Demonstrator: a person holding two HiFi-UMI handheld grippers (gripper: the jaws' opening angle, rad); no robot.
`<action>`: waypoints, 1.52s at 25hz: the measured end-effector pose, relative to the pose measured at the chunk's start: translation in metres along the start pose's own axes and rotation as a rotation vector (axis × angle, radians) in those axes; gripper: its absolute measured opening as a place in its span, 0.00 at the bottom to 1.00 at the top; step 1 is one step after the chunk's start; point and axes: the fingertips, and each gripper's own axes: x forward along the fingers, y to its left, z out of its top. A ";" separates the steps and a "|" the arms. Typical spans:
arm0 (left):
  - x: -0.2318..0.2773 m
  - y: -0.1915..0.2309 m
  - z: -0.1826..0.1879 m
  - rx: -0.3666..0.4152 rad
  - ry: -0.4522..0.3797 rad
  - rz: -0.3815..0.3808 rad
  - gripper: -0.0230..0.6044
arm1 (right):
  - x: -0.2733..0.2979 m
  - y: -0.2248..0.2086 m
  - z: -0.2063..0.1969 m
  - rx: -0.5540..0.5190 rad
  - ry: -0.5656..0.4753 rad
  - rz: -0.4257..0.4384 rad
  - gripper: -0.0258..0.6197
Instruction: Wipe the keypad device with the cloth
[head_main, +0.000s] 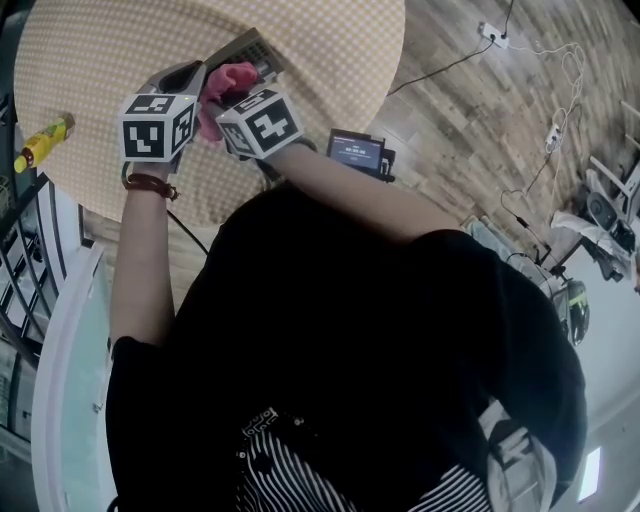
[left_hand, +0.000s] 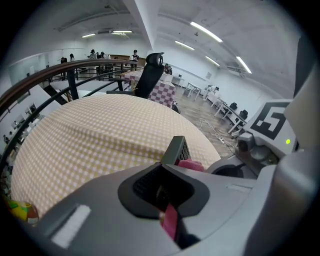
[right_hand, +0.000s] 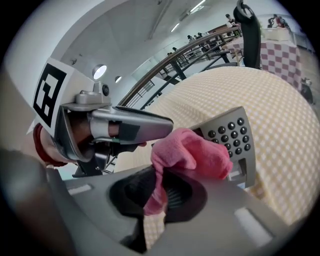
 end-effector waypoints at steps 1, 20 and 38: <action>0.002 -0.001 -0.001 0.003 0.005 -0.001 0.04 | 0.001 -0.001 0.003 -0.002 -0.008 -0.005 0.11; 0.004 0.002 -0.001 0.001 -0.012 0.013 0.04 | 0.010 -0.004 0.017 0.002 -0.022 -0.034 0.11; 0.013 0.007 0.003 -0.046 -0.081 -0.001 0.04 | 0.036 -0.038 -0.057 -0.036 0.136 -0.082 0.11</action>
